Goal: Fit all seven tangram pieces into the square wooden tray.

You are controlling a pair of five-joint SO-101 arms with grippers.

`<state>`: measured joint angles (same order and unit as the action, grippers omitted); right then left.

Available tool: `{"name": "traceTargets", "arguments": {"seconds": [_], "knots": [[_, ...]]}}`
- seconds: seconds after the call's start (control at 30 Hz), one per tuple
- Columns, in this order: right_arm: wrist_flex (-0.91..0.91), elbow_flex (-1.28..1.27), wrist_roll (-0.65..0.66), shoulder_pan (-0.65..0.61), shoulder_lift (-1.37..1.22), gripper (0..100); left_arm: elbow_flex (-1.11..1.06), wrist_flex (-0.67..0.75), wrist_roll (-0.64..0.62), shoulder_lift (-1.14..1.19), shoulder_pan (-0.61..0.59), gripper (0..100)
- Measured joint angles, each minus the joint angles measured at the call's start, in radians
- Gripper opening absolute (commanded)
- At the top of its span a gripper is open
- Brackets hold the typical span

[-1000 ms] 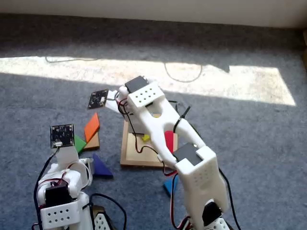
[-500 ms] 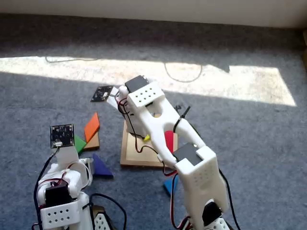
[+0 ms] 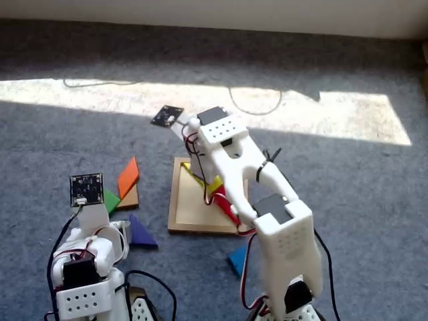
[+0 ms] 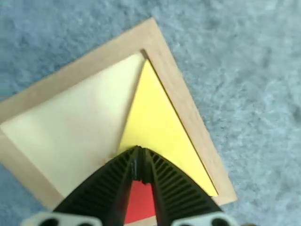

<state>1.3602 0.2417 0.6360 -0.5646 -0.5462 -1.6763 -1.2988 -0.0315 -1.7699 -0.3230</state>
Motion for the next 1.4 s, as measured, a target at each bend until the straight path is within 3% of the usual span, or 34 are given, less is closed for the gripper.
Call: {"name": "traceTargets", "arguments": {"seconds": [0.17, 0.4, 0.63, 0.9, 1.1, 1.3, 1.4], "knots": [[0.066, 0.000, 0.075, 0.054, 0.000, 0.8, 0.000, 0.000, 0.000, 0.000, 0.000, 19], [0.236, 0.078, 0.075, 0.057, 0.101, 0.8, 0.000, 0.000, 0.000, 0.000, 0.000, 19], [0.278, 0.035, -0.084, 0.061, 0.351, 0.8, 0.000, 0.000, 0.000, 0.000, 0.000, 19], [0.282, -0.334, -0.276, 0.074, 0.687, 0.9, 0.000, 0.000, 0.000, 0.000, 0.000, 19], [0.172, -0.624, -0.463, 0.074, 0.965, 1.2, 0.000, 0.000, 0.000, 0.000, 0.000, 19], [-0.110, -1.033, -0.681, 0.074, 1.148, 2.1, 0.000, 0.000, 0.000, 0.000, 0.000, 19], [-0.273, -1.246, -0.775, 0.074, 1.214, 13.2, 0.000, 0.000, 0.000, 0.000, 0.000, 19]]}}
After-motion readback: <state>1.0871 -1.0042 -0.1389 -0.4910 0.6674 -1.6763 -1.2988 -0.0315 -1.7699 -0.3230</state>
